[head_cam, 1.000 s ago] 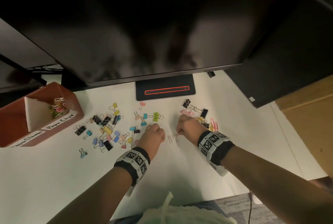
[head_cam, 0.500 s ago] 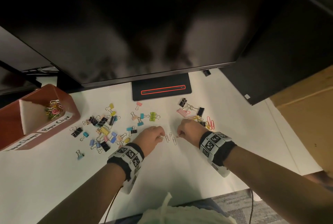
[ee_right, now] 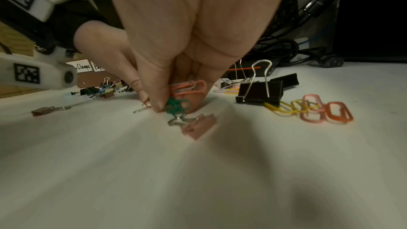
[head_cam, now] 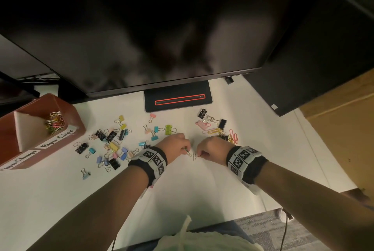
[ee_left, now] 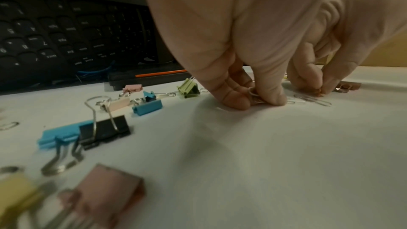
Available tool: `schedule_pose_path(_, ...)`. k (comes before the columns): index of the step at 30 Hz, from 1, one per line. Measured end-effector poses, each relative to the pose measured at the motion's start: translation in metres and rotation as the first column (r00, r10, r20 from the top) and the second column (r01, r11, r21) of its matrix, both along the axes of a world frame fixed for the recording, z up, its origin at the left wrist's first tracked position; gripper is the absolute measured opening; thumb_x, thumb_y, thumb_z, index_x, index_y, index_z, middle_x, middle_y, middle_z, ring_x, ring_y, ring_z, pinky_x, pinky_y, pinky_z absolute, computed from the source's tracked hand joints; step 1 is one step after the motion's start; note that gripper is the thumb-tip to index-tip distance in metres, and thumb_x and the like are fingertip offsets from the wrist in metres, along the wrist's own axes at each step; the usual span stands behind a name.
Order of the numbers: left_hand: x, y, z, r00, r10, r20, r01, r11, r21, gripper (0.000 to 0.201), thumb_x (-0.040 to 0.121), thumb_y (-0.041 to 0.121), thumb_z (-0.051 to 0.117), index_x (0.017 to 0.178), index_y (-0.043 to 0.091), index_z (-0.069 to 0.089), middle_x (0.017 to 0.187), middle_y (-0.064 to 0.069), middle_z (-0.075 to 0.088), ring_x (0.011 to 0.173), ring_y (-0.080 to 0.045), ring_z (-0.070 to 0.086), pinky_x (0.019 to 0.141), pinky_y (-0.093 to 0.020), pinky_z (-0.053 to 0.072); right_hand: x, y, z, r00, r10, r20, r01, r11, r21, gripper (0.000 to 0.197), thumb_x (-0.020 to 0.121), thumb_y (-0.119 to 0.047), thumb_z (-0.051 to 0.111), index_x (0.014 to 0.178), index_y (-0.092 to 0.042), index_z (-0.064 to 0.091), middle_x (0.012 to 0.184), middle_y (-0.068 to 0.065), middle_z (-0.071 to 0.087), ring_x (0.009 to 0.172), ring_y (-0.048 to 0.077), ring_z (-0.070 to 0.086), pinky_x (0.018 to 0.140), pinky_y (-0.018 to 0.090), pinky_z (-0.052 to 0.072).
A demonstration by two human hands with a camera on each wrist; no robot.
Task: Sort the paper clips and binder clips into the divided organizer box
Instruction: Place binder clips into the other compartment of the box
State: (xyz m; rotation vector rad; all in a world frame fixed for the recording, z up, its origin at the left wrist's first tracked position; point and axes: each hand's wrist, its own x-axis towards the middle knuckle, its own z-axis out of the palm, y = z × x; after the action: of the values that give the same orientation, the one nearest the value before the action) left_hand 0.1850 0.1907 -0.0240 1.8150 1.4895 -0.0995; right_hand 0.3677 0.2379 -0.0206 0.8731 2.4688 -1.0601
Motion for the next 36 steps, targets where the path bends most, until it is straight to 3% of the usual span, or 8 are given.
schedule_pose_path(5, -0.011, -0.009, -0.001, 0.996, 0.08, 0.026, -0.082, 0.993, 0.087, 0.018, 0.09, 0.016, 0.055, 0.104, 0.007, 0.063, 0.111, -0.006, 0.05, 0.098, -0.02, 0.053, 0.092, -0.025, 0.042, -0.004, -0.002, 0.0, 0.997, 0.064, -0.039, -0.065, 0.998, -0.026, 0.024, 0.089, -0.012, 0.052, 0.112, -0.015, 0.06, 0.102, 0.009, 0.069, 0.096, 0.027, 0.063, 0.086, 0.037, 0.05)
schedule_pose_path(11, -0.029, -0.02, 0.0, 0.99, 0.132, -0.046, -0.126, 0.985, 0.118, 0.016, 0.092, 0.017, 0.051, 0.101, 0.01, 0.061, 0.103, -0.007, 0.058, 0.098, -0.021, 0.053, 0.087, -0.027, 0.04, -0.016, -0.003, -0.004, 0.983, 0.17, 0.074, -0.174, 0.984, 0.042, 0.024, 0.093, -0.018, 0.047, 0.11, -0.013, 0.064, 0.11, 0.011, 0.062, 0.104, 0.029, 0.055, 0.089, 0.038, 0.047)
schedule_pose_path(17, -0.024, -0.025, -0.003, 0.974, 0.207, -0.094, -0.197, 0.975, 0.104, 0.021, 0.094, 0.017, 0.047, 0.111, 0.008, 0.058, 0.113, -0.009, 0.055, 0.106, -0.022, 0.05, 0.09, -0.028, 0.04, -0.024, -0.002, -0.004, 0.986, 0.161, 0.041, -0.163, 0.985, 0.048, 0.021, 0.091, -0.016, 0.053, 0.102, -0.005, 0.067, 0.113, 0.012, 0.054, 0.099, 0.031, 0.058, 0.089, 0.037, 0.047)
schedule_pose_path(26, -0.021, -0.037, -0.011, 0.976, 0.169, -0.14, -0.143, 0.973, 0.18, 0.021, 0.09, -0.002, 0.045, 0.106, 0.008, 0.054, 0.108, -0.009, 0.051, 0.095, -0.019, 0.051, 0.081, -0.023, 0.042, -0.021, -0.01, -0.004, 0.998, 0.046, 0.051, -0.046, 0.999, 0.001, 0.023, 0.089, -0.01, 0.048, 0.104, -0.012, 0.064, 0.109, 0.009, 0.063, 0.103, 0.027, 0.056, 0.09, 0.035, 0.046)
schedule_pose_path(32, -0.021, -0.043, -0.013, 0.971, 0.142, -0.19, -0.104, 0.975, 0.194, 0.026, 0.086, -0.005, 0.046, 0.108, 0.008, 0.049, 0.109, -0.009, 0.052, 0.101, -0.021, 0.048, 0.087, -0.027, 0.042, -0.025, -0.012, -0.004, 0.998, 0.011, 0.068, -0.012, 1.0, 0.017, 0.024, 0.09, -0.012, 0.048, 0.107, -0.013, 0.065, 0.112, 0.007, 0.064, 0.107, 0.024, 0.056, 0.093, 0.032, 0.044)
schedule_pose_path(36, -0.036, -0.048, 0.009, 0.951, 0.307, -0.044, -0.289, 0.927, 0.24, 0.023, 0.088, -0.003, 0.047, 0.107, 0.007, 0.054, 0.109, -0.009, 0.055, 0.101, -0.021, 0.05, 0.086, -0.025, 0.041, -0.045, -0.011, 0.012, 1.0, -0.018, 0.001, 0.018, 0.998, 0.053, 0.024, 0.09, -0.012, 0.048, 0.106, -0.013, 0.065, 0.112, 0.006, 0.065, 0.105, 0.024, 0.057, 0.092, 0.03, 0.044)
